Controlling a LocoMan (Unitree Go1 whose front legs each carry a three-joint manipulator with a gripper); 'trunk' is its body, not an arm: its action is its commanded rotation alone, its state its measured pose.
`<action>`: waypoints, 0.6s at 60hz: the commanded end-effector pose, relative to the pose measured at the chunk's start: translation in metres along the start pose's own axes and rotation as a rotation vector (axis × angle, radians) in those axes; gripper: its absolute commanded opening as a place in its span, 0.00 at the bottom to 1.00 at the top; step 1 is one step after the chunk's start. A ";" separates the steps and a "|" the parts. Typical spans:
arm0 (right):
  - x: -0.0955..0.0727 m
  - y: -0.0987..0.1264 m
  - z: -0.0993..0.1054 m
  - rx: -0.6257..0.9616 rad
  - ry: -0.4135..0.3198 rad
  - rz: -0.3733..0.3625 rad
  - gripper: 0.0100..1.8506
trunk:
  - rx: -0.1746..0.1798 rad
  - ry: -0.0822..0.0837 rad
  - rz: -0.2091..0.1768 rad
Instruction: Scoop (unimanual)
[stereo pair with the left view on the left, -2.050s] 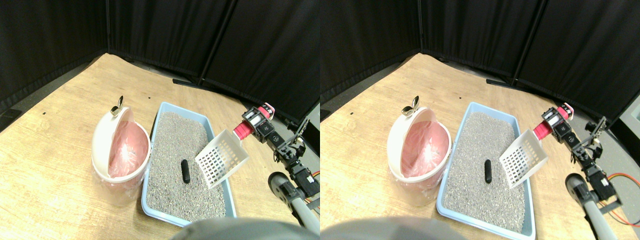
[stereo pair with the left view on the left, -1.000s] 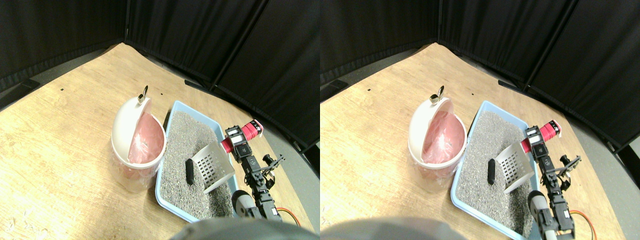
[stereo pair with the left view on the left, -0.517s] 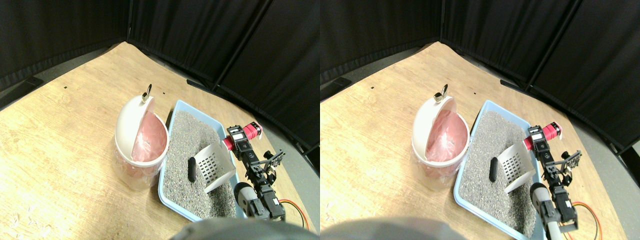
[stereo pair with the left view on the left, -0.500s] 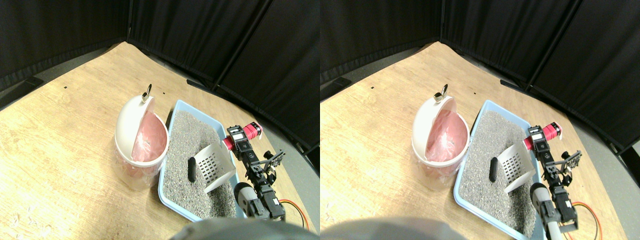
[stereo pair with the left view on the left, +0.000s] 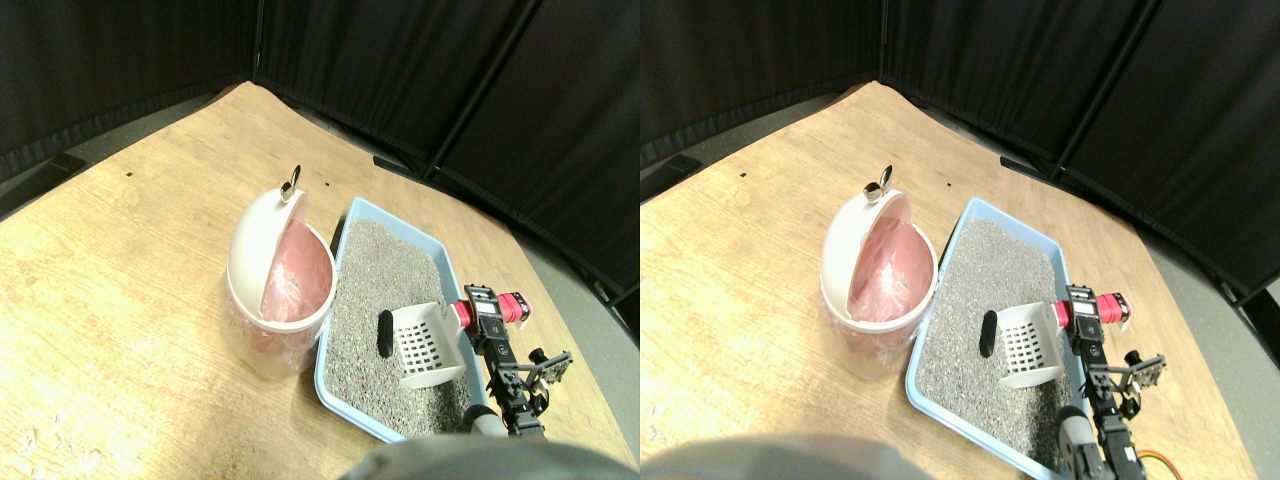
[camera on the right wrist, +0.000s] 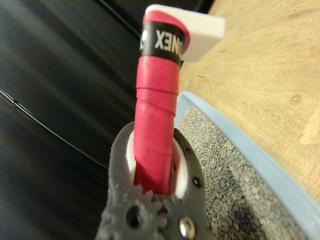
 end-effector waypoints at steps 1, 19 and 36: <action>0.000 0.011 -0.015 0.166 0.067 0.083 0.03 | -0.002 0.031 0.022; 0.007 -0.016 -0.016 0.399 0.016 -0.031 0.03 | 0.020 0.016 -0.004; 0.011 -0.057 0.013 0.496 -0.127 -0.066 0.03 | 0.041 0.000 -0.045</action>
